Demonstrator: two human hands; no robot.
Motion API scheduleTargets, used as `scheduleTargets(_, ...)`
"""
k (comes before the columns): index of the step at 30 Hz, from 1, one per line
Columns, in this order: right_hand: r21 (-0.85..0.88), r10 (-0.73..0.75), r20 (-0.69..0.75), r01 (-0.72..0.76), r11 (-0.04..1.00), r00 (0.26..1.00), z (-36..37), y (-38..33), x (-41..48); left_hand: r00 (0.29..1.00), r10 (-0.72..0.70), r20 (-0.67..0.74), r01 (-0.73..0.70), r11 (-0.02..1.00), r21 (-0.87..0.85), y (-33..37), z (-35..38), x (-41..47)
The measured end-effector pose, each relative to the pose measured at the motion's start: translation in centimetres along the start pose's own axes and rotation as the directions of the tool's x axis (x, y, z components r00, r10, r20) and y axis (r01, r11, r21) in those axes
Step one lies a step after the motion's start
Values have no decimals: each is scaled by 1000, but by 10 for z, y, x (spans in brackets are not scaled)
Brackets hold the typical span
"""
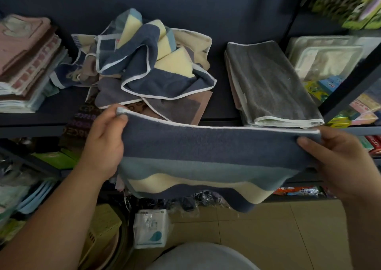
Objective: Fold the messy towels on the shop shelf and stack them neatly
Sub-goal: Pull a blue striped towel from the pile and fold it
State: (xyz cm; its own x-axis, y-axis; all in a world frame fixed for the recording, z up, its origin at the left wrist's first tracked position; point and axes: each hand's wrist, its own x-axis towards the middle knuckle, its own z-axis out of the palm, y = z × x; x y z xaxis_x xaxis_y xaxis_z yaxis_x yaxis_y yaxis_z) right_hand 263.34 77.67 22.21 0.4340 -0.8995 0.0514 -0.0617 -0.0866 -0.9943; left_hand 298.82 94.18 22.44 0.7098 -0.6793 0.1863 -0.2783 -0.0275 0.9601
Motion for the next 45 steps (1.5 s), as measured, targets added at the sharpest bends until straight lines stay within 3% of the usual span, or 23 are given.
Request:
scheduleTargets(3, -178, -4, -198, -32, 984, 980, 21, 8, 9, 995, -49, -89, 56, 995, 82, -14, 14, 5)
scheduleTargets(5, -358, -99, -308, -19, 934, 946, 35, 10, 11, 970, 38, -239, 2, 987, 163, -21, 20, 6)
scheduleTargets(7, -449, -194, -368, 9, 894, 909, 43, 9, 12, 940, 166, -297, -81, 957, 279, -21, 23, 5)
scheduleTargets(10, -515, -286, -405, 42, 856, 868, 42, 8, 13, 913, 349, -210, -222, 858, 463, -20, 19, 4)
scheduleTargets(14, -627, -526, -442, 170, 760, 727, 43, 12, 5, 890, 426, -160, -311, 826, 471, -22, 17, 3)
scheduleTargets(15, -643, -544, -427, 181, 744, 722, 42, 12, 4, 895, 414, -168, -300, 835, 462, -20, 17, 2)
scheduleTargets(17, -596, -420, -375, 133, 792, 826, 35, 10, 9, 925, 324, -200, -222, 886, 408, -23, 19, 3)
scheduleTargets(18, -556, -310, -338, 78, 828, 888, 33, 9, 11, 960, 210, -187, -144, 939, 312, -26, 17, 6)
scheduleTargets(19, -521, -236, -325, 35, 853, 916, 31, 9, 12, 991, 53, -126, -32, 986, 166, -26, 16, 8)
scheduleTargets(21, -511, -240, -367, 21, 859, 899, 28, 7, 10, 976, -209, 64, 211, 977, -34, -27, 14, 10)
scheduleTargets(22, -523, -252, -368, 24, 852, 895, 26, 6, 10, 969, -212, 130, 213, 977, 12, -30, 12, 10)
scheduleTargets(24, -531, -191, -298, 4, 847, 935, 25, 6, 10, 978, -174, 115, 163, 982, 101, -35, 8, 11)
scheduleTargets(29, -460, -133, -333, -38, 887, 933, 27, 6, 12, 927, -347, 145, 360, 929, -82, -42, 11, 6)
scheduleTargets(32, -491, -94, -334, -88, 866, 938, 36, 4, 12, 897, -438, 54, 441, 882, -166, -41, 19, 3)
scheduleTargets(35, -554, -157, -333, -58, 830, 930, 57, 3, 6, 931, -362, 38, 363, 917, -164, -24, 35, -11)
scheduleTargets(37, -548, -172, -272, -6, 836, 947, 78, 3, -2, 965, -222, 139, 235, 968, -83, -9, 46, -26)
scheduleTargets(40, -457, -152, -189, 51, 888, 970, 109, 4, -15, 937, -99, 336, 113, 993, -23, 5, 61, -47)
scheduleTargets(45, -309, -164, -31, 147, 940, 986, 134, 8, -26, 914, 21, 405, 8, 997, -71, 8, 80, -63)
